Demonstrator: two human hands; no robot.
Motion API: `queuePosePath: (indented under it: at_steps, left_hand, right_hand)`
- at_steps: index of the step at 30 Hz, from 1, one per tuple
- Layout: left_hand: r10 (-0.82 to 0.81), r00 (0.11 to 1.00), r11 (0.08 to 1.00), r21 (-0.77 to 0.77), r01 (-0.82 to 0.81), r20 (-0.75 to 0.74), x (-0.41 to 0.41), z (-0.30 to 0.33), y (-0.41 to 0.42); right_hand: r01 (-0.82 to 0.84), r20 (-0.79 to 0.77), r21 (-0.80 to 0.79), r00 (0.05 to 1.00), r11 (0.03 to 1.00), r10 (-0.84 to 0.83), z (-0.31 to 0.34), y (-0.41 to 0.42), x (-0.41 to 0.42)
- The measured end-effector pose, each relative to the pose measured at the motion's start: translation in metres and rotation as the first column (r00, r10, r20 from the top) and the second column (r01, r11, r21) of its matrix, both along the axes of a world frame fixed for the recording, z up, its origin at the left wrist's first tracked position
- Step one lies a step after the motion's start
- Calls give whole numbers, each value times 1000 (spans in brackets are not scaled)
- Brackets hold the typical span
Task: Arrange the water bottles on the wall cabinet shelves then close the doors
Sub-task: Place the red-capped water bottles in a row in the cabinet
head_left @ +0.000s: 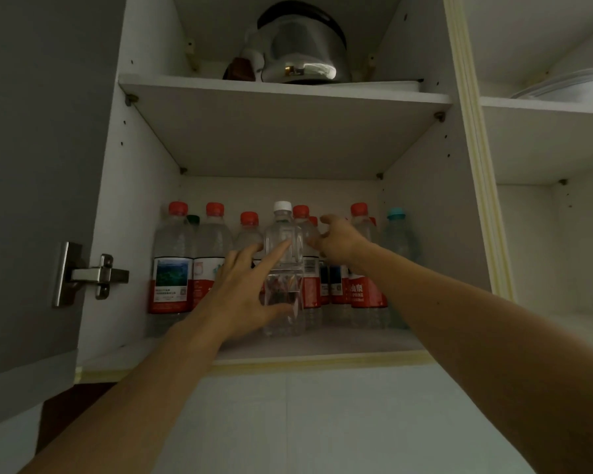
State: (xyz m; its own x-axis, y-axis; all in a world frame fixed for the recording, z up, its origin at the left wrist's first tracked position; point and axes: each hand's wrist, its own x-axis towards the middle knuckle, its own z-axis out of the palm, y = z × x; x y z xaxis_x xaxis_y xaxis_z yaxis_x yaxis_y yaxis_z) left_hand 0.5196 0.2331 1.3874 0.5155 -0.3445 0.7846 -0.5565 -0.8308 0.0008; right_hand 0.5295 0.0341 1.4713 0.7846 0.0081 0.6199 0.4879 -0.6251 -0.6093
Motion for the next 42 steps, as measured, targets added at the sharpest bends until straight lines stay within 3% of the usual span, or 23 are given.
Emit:
queuePosePath:
  at_steps: [3, 5, 12, 23, 27, 31, 35, 42]
  left_hand:
    - [-21, 1000, 1000, -14, 21, -9, -1, 1, 1]
    - [-27, 1000, 999, -19, 27, -9, -1, 1, 1]
    - [-24, 1000, 999, -22, 24, 4, 2, 2, 1]
    - [46, 999, 998, 41, -47, 27, 12, 1, 2]
    - [39, 999, 999, 34, -40, 21, 15, 0, 2]
    - [30, 999, 999, 25, -31, 24, 17, 1, 3]
    - [113, 988, 989, 88, -122, 107, 18, 1, 1]
    - [305, 911, 905, 212, -368, 279, 24, 7, -10]
  right_hand:
    - [-124, -82, 104, 988, 987, 133, -3, -1, 2]
    - [-130, -85, 80, 987, 988, 137, -3, -1, 1]
    - [98, 95, -19, 991, 995, -96, -6, 0, -15]
    - [276, 203, -121, 947, 953, -249, -13, -19, -38]
    - [385, 325, -238, 897, 891, -301, -32, -28, -38]
    - [388, 282, -457, 916, 800, -284, -58, -40, -40]
    - [390, 224, -522, 921, 758, -320, -81, -50, -35]
    - [428, 266, -542, 904, 723, -336, -89, -54, -28]
